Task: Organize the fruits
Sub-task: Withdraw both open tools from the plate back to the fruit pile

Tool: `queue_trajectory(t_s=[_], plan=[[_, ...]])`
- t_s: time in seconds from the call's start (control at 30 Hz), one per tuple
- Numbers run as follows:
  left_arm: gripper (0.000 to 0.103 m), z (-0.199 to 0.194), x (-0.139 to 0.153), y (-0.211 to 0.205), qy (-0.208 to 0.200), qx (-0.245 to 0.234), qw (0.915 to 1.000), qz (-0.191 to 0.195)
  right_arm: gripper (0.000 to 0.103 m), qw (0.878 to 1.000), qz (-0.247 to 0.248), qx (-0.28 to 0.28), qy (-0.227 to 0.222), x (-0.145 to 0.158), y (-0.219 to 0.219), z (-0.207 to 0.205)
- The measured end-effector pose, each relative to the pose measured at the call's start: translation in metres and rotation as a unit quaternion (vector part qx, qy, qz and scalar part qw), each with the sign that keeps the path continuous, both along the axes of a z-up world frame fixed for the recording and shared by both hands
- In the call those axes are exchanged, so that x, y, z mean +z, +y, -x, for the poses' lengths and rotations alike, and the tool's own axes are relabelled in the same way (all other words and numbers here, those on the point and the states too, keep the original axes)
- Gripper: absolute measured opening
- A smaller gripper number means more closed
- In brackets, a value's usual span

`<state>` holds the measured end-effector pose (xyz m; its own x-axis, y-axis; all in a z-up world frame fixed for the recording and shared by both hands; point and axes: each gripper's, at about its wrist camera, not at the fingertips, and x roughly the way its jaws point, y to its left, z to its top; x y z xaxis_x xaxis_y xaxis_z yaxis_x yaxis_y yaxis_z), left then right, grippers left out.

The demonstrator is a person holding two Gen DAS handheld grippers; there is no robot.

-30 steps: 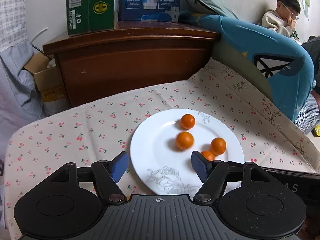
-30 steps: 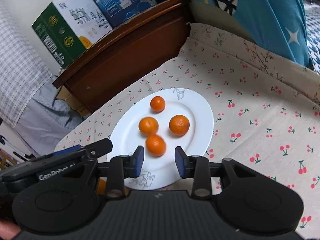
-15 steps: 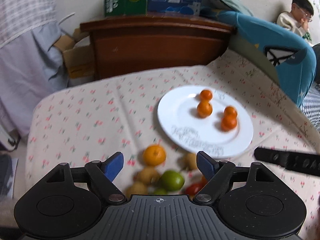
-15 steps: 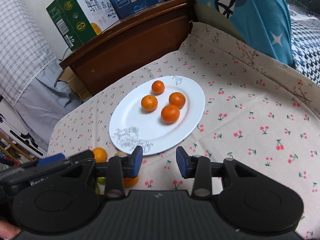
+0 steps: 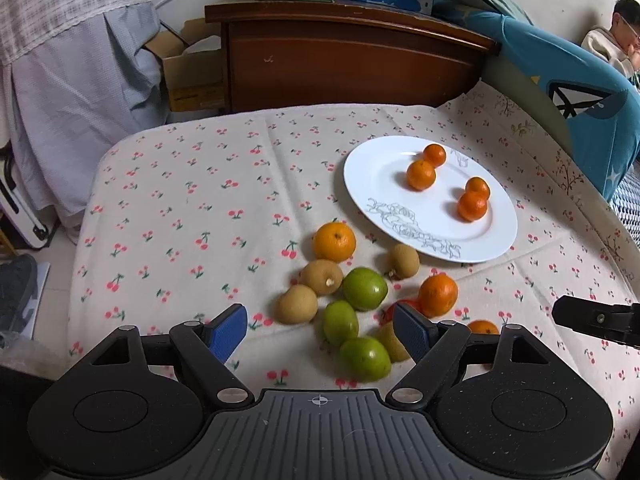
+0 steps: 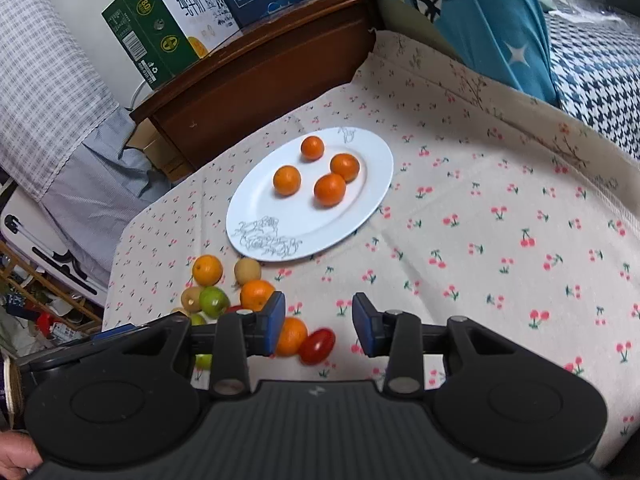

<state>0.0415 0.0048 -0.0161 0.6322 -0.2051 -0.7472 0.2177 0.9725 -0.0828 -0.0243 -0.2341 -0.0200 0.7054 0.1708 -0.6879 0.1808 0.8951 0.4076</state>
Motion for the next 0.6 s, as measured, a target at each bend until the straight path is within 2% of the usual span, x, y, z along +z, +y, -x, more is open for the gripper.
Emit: queue_trajectory(t_s=[0.3,0.6], plan=[[0.081,0.015,-0.007,-0.001,0.011,-0.007,0.9998,-0.012,0.039,1.000,0.010,0.020,0.019,-0.009,0.002,0.023],[0.081,0.019,-0.015,-0.004,0.008,-0.012,0.9995,-0.029,0.038,0.999,0.020,0.035,0.016,-0.018,0.008,0.025]])
